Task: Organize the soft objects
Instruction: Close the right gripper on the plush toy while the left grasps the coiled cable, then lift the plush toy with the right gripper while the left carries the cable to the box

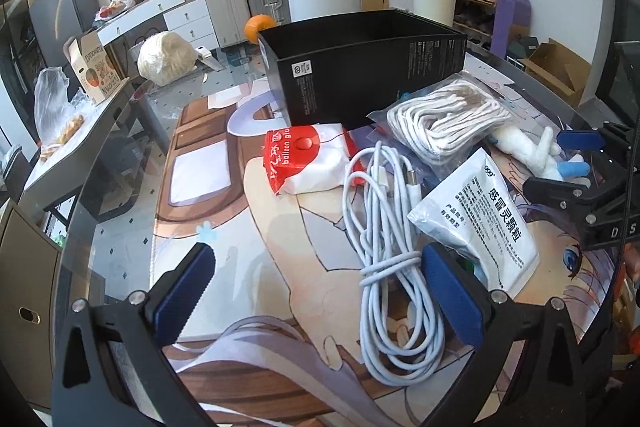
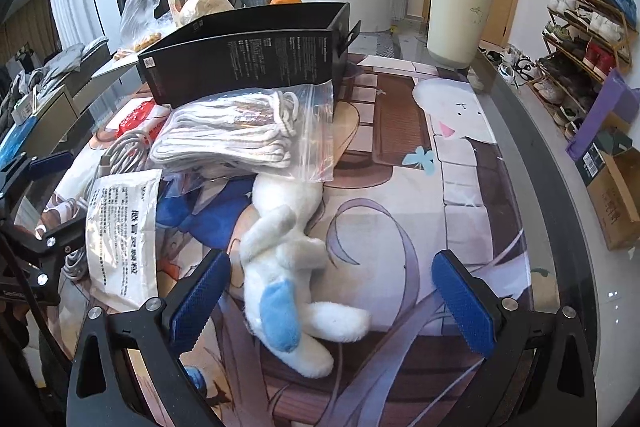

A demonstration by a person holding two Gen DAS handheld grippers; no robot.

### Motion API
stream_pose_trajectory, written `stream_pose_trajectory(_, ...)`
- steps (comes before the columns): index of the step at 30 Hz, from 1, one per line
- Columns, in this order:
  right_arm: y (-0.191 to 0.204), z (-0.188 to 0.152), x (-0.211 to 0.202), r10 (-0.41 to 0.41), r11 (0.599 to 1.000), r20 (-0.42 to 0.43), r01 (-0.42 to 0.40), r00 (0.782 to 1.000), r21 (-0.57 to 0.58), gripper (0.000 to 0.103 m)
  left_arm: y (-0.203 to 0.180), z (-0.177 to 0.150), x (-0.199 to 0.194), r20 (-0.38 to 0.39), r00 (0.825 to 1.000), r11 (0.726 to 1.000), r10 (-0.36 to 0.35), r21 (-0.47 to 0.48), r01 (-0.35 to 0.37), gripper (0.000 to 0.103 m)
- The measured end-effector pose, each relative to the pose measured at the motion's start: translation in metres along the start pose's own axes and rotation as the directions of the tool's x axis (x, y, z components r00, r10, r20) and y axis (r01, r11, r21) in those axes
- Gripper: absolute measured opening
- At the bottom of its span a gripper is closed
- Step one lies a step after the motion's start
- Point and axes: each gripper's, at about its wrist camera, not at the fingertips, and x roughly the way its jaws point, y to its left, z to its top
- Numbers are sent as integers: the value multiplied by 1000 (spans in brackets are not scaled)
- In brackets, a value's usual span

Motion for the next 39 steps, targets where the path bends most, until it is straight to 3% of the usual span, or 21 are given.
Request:
stream_pose_trajectory(4,-3,3,1,4,1000,-10,-4,1000,1,102,1,-1,3,-25,1000,1000,-18,2,18,101)
stream_pose_trajectory(6,-3,4,1,5,1000,-8,-5,1000,-4,98,-1,-1,4,-32,999,1000,-29,12,29,93)
stream_pose_trajectory(12,3,6,-2,33,999,23,-32,999,-31,70,-4,-3,2,-21,998,998,-52,19,53,81)
stream_pose_trajectory(15,7,4,-4,47,998,32,-45,998,-46,59,-2,-4,1,-16,998,998,-55,15,56,69)
stream_pose_trajectory(17,8,2,-6,60,997,39,-58,997,-54,49,-1,-3,0,-13,998,998,-63,9,63,52)
stream_pose_trajectory(20,10,-1,-9,80,995,48,-76,996,-68,35,0,-4,-1,-8,997,997,-73,7,73,36)
stream_pose_trajectory(23,12,-4,-11,87,993,55,-83,995,-79,34,0,-4,-3,3,997,997,-75,8,74,31)
stream_pose_trajectory(39,8,-16,-36,109,991,99,-100,989,-87,32,14,-4,-18,92,988,989,-124,-69,131,30)
